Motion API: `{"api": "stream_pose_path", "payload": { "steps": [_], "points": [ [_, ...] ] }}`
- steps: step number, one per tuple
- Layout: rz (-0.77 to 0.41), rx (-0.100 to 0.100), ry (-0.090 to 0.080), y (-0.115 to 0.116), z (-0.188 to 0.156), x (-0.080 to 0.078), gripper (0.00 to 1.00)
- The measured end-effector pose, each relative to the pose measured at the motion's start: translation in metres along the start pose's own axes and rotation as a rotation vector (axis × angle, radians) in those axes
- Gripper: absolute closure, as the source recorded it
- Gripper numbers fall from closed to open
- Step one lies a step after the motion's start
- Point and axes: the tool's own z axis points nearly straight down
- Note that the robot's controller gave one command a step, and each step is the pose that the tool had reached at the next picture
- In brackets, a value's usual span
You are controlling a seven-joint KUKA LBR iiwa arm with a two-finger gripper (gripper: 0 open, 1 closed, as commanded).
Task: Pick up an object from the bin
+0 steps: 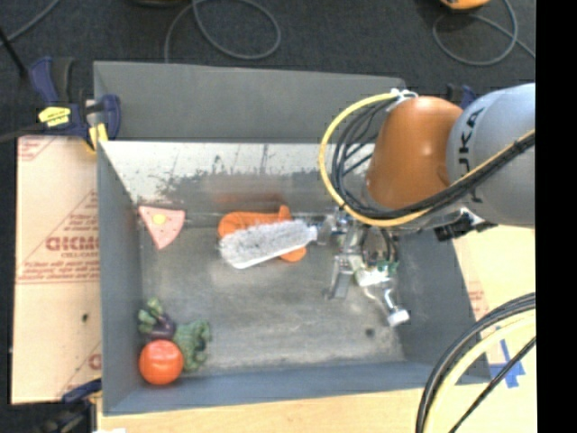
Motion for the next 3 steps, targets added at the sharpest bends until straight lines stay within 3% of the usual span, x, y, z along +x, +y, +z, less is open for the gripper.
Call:
{"api": "stream_pose_path", "payload": {
  "steps": [1, 2, 3],
  "points": [
    [0.027, 0.001, -0.007, 0.034, 0.05, -0.026, 0.0],
    [0.018, -0.002, -0.012, 0.049, 0.066, -0.035, 0.0],
    [-0.004, 0.002, 0.001, 0.049, 0.029, -0.034, 0.0]
  ]
}}
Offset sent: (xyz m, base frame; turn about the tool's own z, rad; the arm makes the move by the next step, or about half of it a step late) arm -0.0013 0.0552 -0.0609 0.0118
